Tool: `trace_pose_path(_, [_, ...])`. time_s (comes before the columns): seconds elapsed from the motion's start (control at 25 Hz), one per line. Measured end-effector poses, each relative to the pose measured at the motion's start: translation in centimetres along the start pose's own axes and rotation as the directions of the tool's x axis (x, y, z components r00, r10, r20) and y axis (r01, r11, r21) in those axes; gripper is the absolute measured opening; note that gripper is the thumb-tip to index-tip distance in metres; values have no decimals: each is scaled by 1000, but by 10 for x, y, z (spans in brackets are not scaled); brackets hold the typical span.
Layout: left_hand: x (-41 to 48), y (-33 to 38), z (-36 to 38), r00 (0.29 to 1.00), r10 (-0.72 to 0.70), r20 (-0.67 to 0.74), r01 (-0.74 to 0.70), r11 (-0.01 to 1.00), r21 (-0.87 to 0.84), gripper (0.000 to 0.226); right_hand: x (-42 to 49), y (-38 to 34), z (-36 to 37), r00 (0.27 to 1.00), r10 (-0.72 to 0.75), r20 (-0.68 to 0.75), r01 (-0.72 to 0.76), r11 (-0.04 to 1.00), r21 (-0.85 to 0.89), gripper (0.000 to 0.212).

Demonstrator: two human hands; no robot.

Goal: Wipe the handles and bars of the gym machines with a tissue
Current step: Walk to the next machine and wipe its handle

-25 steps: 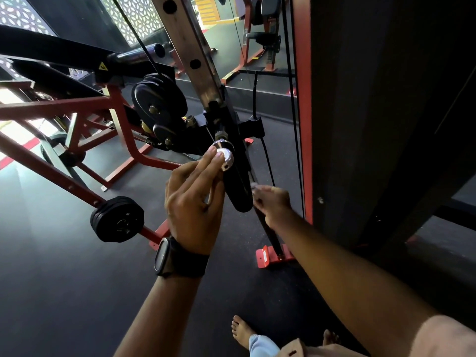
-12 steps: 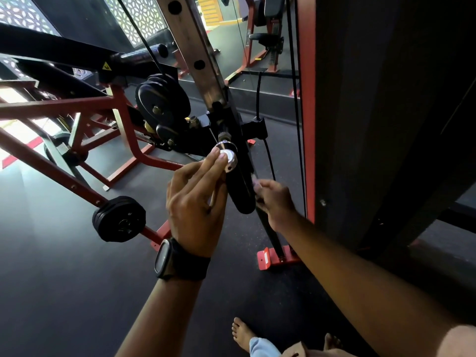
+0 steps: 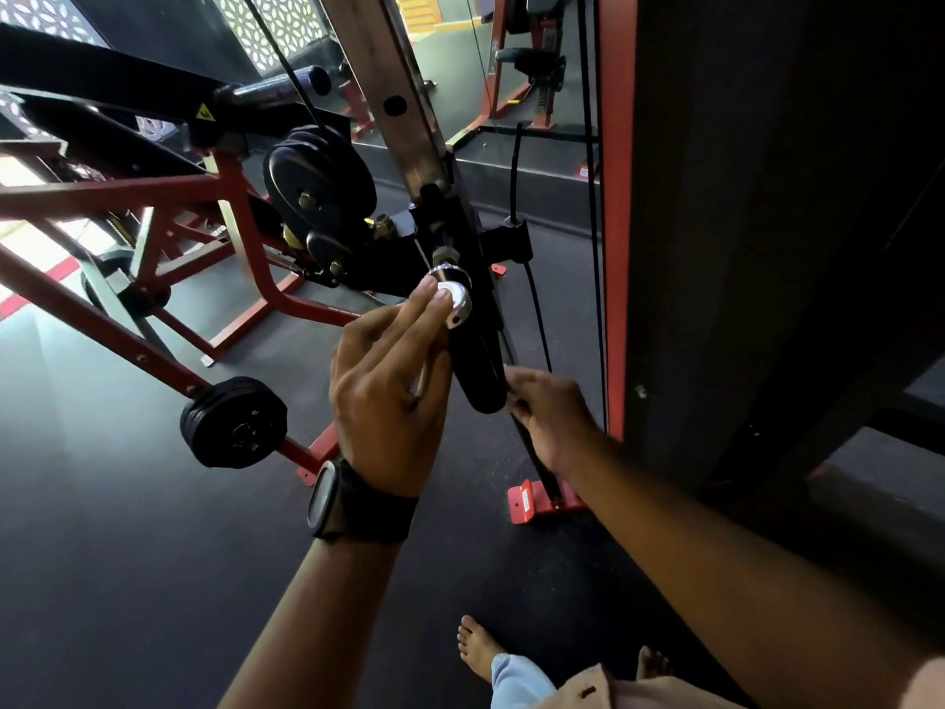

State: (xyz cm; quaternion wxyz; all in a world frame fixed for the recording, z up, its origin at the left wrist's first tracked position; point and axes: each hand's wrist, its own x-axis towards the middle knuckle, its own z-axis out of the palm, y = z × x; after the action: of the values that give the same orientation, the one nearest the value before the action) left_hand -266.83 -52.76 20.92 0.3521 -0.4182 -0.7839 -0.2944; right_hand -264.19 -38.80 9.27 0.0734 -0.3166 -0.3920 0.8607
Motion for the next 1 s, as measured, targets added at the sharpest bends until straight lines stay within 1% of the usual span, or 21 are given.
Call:
trace_pose_path(0.08, [1,-2,-1,1000,11,8,-11,1000,17,35,-7,0,0,999,39,1,-38,991,124,12])
trace_pose_path(0.12, [2,-2,-2,1000,11,13,-12,1000,14,34,-10,-1,-2,998,56,23,-60,983,173,15])
trace_pose_path(0.16, [2,-1,-2,1000,10,16,-10,1000,11,34,-10,1,-6,997,62,51,-71,978,198,22])
trace_pose_path(0.2, [1,0,-2,1000,5,19,-6,1000,11,34,-13,2,-10,995,61,78,-76,976,203,24])
trace_pose_path(0.32, [2,-1,-3,1000,15,9,-16,999,29,34,-24,7,-8,993,75,87,-96,954,283,12])
trace_pose_path(0.44, [0,0,-2,1000,11,0,-11,1000,25,35,-32,12,2,988,147,51,-155,907,392,12])
trace_pose_path(0.6, [1,-2,-2,1000,21,-3,-21,999,37,36,-41,14,14,970,239,54,-230,814,533,8])
trace_pose_path(0.64, [0,-2,-2,1000,22,-4,-22,999,33,36,-44,14,14,970,238,55,-228,802,552,7])
trace_pose_path(0.72, [0,-1,-2,1000,14,-7,-14,999,33,36,-54,16,16,979,190,77,-200,803,562,8])
trace_pose_path(0.76, [0,0,-2,1000,13,-3,-13,999,33,36,-58,17,15,986,151,76,-168,823,543,10])
trace_pose_path(0.8, [0,-1,-2,1000,21,6,-21,999,31,36,-61,19,15,995,88,49,-100,861,498,12])
trace_pose_path(0.84, [2,-3,-4,999,41,22,-42,999,28,35,-63,22,13,1000,-18,-5,18,907,421,13])
trace_pose_path(0.88, [6,-7,-8,996,72,45,-73,997,25,34,-66,24,13,986,-159,-54,168,933,319,12])
trace_pose_path(0.92, [10,-11,-11,992,102,76,-104,994,23,33,-66,25,12,943,-323,-84,333,922,197,10])
trace_pose_path(0.96, [15,-15,-15,987,124,106,-127,992,19,33,-64,27,11,860,-502,-85,508,859,59,10])
trace_pose_path(1.0, [18,-18,-18,982,137,129,-139,990,11,33,-61,29,10,738,-673,-51,669,739,-81,9])
